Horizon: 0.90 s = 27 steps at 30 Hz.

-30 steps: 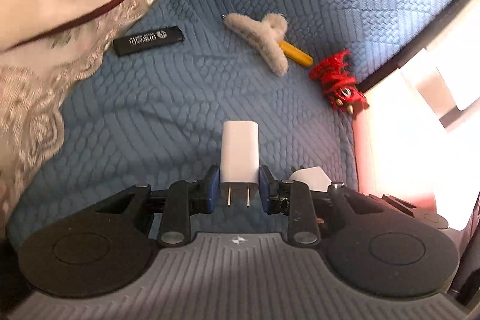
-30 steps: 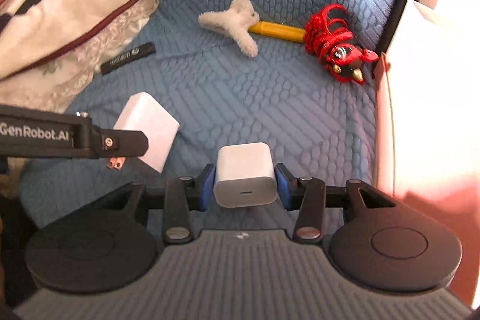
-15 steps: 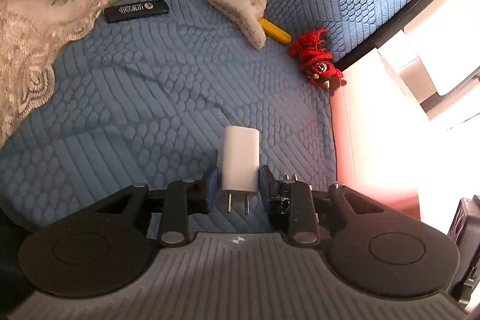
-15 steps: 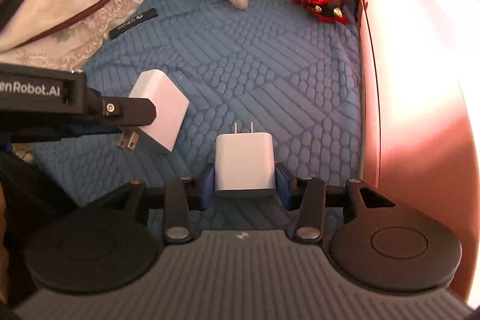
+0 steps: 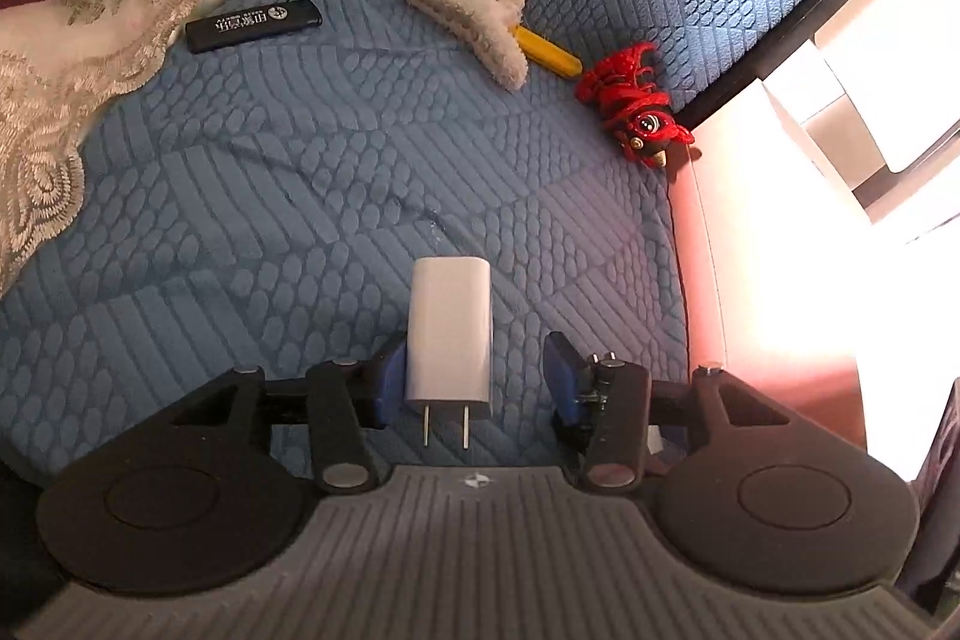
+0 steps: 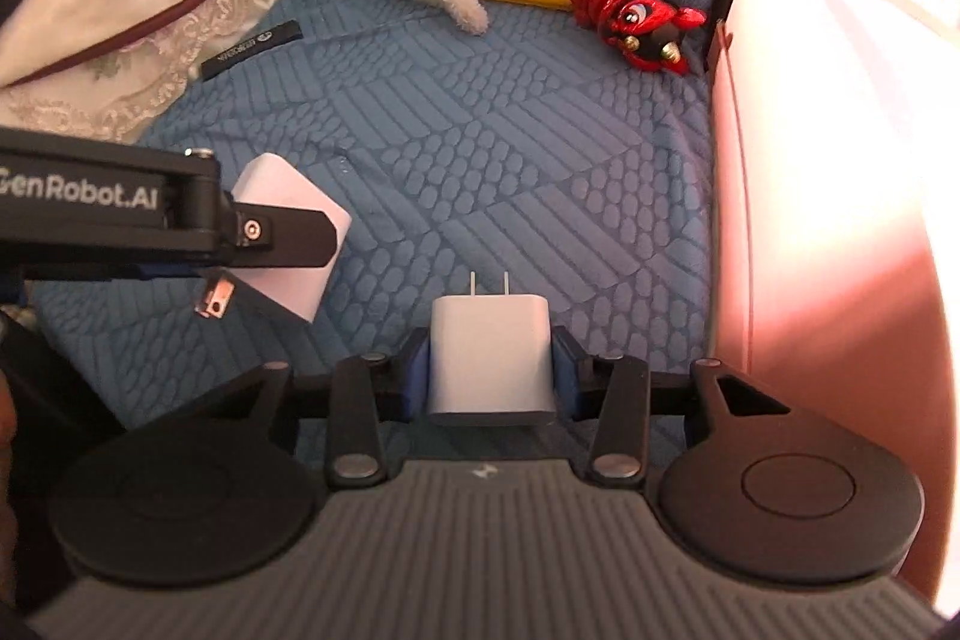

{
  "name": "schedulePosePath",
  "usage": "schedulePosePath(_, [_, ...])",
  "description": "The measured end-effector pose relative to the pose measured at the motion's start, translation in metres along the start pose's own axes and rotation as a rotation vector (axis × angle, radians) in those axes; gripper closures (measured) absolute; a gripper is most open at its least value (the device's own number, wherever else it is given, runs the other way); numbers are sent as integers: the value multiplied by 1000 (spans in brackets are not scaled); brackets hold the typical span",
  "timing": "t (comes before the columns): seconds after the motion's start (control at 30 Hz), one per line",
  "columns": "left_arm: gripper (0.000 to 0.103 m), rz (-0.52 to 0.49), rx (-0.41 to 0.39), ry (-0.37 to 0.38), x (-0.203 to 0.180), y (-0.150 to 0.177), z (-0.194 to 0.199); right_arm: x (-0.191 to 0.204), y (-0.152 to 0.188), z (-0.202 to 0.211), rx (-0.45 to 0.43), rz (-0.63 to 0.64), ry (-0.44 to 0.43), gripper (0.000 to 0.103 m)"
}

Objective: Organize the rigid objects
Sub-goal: 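Lift the white USB charger with the right gripper, then carry the white USB charger with the right gripper over the pink box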

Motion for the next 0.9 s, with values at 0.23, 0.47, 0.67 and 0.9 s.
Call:
schedulePosePath(0.23, [49, 20, -4, -10, 4, -5, -7, -4, -2, 1, -19, -28, 19, 58])
schedulePosePath(0.47, [69, 30, 0, -25, 8, -7, -11, -5, -3, 6, -26, -62, 37, 58])
schedulePosePath(0.67, [71, 18, -14, -22, 7, -8, -6, -1, -6, 16, -38, -27, 41, 58])
schedulePosePath(0.9, [71, 16, -33, -2, 6, -9, 9, 4, -4, 29, -74, -5, 52, 58])
Point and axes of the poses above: each gripper's, at about its wrist camera, not at the fingertips, and z roughly against the way its jaws point, x to its left, y to its underside, the point moved 6 cm from there along -z, roughly the way its jaws point, and after that the axes turned 2 degrees about -y, right-handed, at the moved point
